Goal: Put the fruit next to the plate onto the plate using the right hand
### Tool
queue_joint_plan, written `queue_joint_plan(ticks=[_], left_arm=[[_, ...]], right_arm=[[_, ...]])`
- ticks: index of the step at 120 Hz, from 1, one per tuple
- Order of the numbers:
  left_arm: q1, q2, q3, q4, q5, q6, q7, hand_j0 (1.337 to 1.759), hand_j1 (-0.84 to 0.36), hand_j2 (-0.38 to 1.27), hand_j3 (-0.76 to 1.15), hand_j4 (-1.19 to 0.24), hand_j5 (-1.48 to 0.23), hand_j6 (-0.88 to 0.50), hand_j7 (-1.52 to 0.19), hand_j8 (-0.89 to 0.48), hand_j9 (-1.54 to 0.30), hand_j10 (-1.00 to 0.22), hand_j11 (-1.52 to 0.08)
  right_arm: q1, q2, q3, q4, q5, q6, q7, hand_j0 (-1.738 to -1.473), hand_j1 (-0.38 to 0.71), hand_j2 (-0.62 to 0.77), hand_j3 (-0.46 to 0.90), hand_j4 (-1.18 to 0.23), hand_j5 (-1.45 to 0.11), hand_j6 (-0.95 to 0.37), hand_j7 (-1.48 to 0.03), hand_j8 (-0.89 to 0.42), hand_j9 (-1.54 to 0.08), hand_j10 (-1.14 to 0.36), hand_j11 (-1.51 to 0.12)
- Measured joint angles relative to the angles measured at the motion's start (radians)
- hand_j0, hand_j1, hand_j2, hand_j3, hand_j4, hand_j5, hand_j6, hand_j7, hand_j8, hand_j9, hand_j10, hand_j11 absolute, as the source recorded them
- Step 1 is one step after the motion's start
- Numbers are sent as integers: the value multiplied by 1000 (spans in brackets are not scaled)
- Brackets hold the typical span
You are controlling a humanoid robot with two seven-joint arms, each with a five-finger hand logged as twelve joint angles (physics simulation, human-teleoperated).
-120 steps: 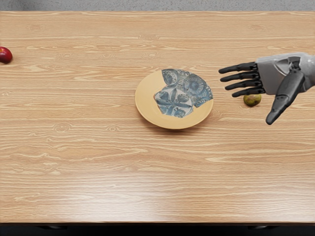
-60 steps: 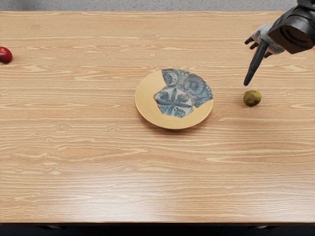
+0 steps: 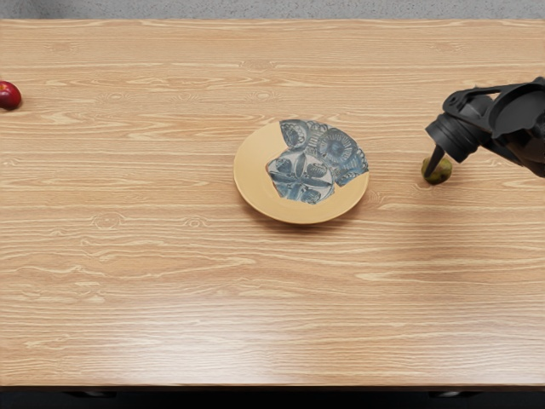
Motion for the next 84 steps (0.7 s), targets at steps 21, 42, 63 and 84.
queue_joint_plan(ticks=[21, 42, 63, 84], left_arm=[[0, 0, 0, 0, 0, 0, 0, 1658, 349, 0, 0, 0, 0, 0, 0, 0, 0, 0, 0], [0, 0, 0, 0, 0, 0, 0, 1658, 349, 0, 0, 0, 0, 0, 0, 0, 0, 0, 0], [0, 0, 0, 0, 0, 0, 0, 1658, 349, 0, 0, 0, 0, 0, 0, 0, 0, 0, 0], [0, 0, 0, 0, 0, 0, 0, 1658, 349, 0, 0, 0, 0, 0, 0, 0, 0, 0, 0]], right_arm=[[-109, 20, 114, -106, -74, -2, 0, -1658, -173, -28, 0, -150, -192, -151, -192, -150, -192, -149, -192], [-144, 29, 155, -142, -100, -2, 0, -1658, -147, -32, 0, -172, -221, -173, -220, -172, -220, -171, -220], [-158, 45, 171, -164, -105, -4, 0, -1658, -130, -35, 0, -186, -239, -188, -239, -187, -239, -186, -239], [-190, 69, 180, -213, -107, -5, 0, -1658, -118, -37, 0, -196, -252, -198, -252, -197, -252, -196, -252]])
